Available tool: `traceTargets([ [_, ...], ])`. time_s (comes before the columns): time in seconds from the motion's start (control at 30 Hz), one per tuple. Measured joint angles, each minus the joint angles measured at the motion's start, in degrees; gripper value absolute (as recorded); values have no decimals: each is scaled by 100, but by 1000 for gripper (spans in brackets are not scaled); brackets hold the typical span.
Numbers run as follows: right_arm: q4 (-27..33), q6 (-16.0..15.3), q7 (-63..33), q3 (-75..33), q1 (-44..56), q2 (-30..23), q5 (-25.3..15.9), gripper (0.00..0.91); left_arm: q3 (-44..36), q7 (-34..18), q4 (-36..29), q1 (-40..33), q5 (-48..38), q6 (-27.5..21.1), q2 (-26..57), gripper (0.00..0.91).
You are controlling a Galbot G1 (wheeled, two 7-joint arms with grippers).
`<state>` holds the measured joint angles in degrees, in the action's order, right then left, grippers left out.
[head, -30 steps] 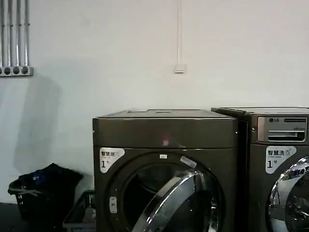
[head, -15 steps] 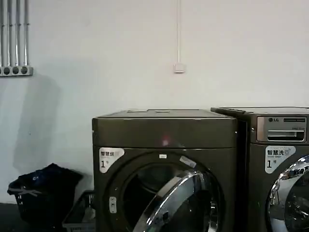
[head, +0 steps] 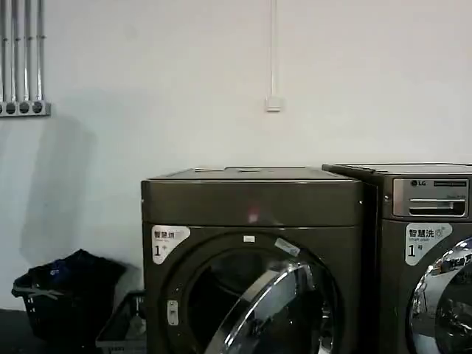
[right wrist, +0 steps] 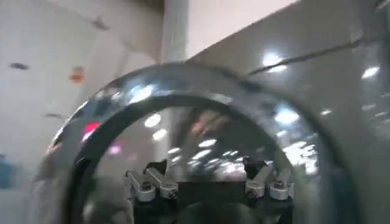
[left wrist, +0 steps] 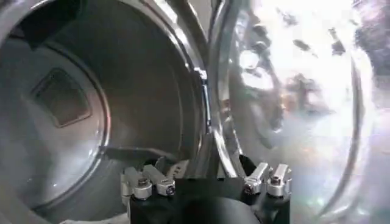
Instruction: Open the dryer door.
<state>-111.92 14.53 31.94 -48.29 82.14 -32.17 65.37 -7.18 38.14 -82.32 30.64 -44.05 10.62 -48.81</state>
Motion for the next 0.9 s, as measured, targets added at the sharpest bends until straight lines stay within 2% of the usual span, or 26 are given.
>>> traceTargets([
  [0.37, -359, -55, -798, -2452, 1441, -1424, -158, 907, -229, 446, -4, -216, -171, 231, -1, 907],
  [0.9, -310, -259, -1748, -5084, 2138, -3017, -224, 907, -645, 565, -36, -427, -182, 397, -185, 907],
])
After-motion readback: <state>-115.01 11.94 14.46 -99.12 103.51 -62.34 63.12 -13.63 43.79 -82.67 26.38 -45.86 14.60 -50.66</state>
